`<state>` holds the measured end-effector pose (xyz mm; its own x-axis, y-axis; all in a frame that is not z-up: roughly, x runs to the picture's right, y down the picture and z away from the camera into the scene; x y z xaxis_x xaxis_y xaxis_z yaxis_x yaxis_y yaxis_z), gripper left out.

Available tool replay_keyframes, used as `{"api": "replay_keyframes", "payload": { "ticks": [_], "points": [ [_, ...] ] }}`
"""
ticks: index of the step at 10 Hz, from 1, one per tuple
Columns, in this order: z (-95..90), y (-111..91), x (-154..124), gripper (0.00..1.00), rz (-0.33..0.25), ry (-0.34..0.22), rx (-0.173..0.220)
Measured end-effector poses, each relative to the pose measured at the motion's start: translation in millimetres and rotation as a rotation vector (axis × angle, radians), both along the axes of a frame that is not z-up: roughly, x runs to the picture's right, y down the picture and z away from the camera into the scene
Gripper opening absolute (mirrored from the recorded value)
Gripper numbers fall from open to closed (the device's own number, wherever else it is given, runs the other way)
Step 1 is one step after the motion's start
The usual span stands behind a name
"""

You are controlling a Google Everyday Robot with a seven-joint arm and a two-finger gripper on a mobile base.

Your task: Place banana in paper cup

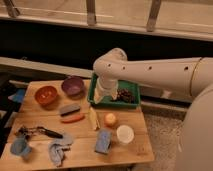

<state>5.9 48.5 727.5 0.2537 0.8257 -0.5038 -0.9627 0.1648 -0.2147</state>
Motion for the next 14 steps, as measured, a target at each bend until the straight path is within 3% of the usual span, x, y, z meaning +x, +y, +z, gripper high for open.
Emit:
{"api": "replay_keyframes", "payload": {
  "ticks": [5, 7, 14],
  "points": [
    [65.4, 59, -42, 0.64, -0.06, -0.016, -0.141],
    [83.0, 68, -58, 0.64, -0.07, -0.021, -0.174],
    [89.8, 67, -66, 0.64, -0.073, -0.034, -0.175]
  ]
}}
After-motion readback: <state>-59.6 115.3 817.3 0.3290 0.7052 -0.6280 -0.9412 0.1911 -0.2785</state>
